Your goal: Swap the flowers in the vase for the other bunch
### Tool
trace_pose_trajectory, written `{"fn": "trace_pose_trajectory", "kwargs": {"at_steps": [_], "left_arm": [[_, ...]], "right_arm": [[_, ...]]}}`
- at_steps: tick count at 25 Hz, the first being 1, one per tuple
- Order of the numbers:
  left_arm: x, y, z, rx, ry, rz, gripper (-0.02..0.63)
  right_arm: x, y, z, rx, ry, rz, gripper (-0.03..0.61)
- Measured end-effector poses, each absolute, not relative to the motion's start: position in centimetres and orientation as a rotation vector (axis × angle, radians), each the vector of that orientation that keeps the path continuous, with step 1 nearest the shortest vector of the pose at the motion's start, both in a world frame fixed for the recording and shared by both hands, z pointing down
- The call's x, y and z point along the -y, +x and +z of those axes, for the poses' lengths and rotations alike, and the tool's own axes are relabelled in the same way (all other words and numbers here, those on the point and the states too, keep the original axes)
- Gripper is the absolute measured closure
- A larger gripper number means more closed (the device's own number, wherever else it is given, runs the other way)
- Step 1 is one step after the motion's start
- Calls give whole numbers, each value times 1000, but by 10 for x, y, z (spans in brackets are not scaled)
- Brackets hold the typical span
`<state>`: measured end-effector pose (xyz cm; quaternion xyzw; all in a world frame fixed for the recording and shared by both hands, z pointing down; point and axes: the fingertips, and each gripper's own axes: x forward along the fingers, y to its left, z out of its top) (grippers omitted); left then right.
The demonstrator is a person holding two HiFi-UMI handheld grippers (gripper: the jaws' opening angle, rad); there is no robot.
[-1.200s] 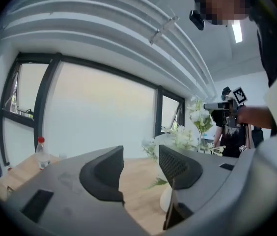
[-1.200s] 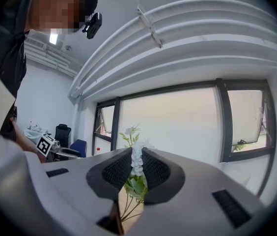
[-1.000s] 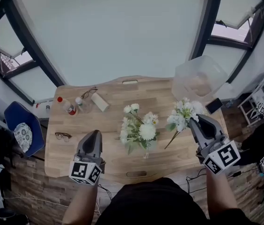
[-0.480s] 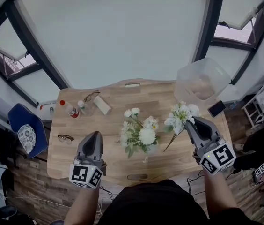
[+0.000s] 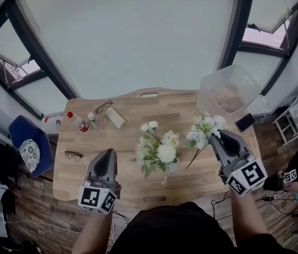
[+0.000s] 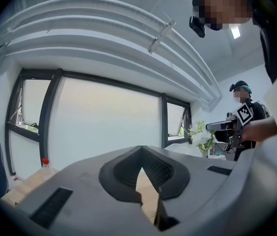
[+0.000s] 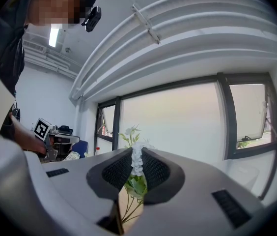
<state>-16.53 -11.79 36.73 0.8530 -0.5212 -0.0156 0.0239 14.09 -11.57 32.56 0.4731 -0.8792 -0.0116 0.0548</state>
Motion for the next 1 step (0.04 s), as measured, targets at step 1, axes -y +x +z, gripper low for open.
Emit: {"fn": "trace_pose_trajectory", "kwargs": {"at_steps": [1], "left_arm": [[118, -165, 367, 1607, 2643, -50, 609]], "right_arm": [[116, 141, 326, 2669, 1438, -37, 505]]}}
